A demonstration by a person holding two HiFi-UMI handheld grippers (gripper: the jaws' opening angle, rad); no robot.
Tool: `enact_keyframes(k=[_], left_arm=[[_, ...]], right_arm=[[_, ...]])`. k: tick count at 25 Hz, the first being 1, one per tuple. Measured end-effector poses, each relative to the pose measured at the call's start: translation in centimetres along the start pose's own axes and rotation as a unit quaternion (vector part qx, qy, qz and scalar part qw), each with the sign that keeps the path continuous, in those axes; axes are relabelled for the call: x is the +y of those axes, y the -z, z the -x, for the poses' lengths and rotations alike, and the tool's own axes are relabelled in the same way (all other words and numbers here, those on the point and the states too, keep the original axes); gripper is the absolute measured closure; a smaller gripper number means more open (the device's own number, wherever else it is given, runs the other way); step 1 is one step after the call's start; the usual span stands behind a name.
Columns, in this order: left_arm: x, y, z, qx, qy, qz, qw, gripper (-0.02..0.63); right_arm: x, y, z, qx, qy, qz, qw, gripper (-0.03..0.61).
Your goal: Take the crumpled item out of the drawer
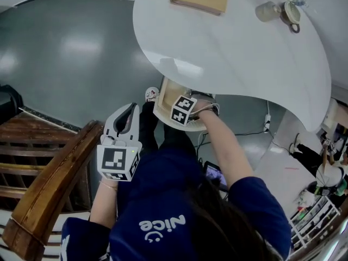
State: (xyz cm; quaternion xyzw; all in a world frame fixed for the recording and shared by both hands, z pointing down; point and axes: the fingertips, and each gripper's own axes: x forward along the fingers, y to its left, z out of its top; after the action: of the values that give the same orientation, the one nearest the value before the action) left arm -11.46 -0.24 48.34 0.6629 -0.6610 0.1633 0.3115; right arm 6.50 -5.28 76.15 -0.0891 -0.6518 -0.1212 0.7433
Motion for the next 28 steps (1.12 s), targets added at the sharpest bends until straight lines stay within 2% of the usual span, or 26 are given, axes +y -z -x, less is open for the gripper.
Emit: enact_keyframes(k=[7,12,16,24,28], left_arm=[[-0.1,-1.2,-0.3,-0.012,0.014,-0.011,0.9998,0.609],[-0.6,-1.6,-0.8,-0.008,0.027,-0.023,0.9993,0.609],[-1.2,-2.3,-1.3,-0.013,0.038,-0.032,0.9987,0.609],[-1.6,-2.4,-2.2,-0.006,0.054,-0.045,0.9975,0.609],[-1.8,-2.8,-2.6,-0.008,0.061,-0.052,0.9967,0.609]], right_arm=[[0.6,-1.4,2.3,-0.032,-0.003,-0.015,0.999,0.430],[0.7,-2.5,4.2,-0.065,-0.003,-0.060,0.996,0.431],[0.3,-2.4,5.1,-0.074,0.005,-0.076,0.994,0.432],[-0.4,-2.7,7.9,-0.122,-0.015,-0.141,0.982,0.433],[-0.2,-3.1,9.5,-0.149,-0.022,-0.136,0.979,0.434]])
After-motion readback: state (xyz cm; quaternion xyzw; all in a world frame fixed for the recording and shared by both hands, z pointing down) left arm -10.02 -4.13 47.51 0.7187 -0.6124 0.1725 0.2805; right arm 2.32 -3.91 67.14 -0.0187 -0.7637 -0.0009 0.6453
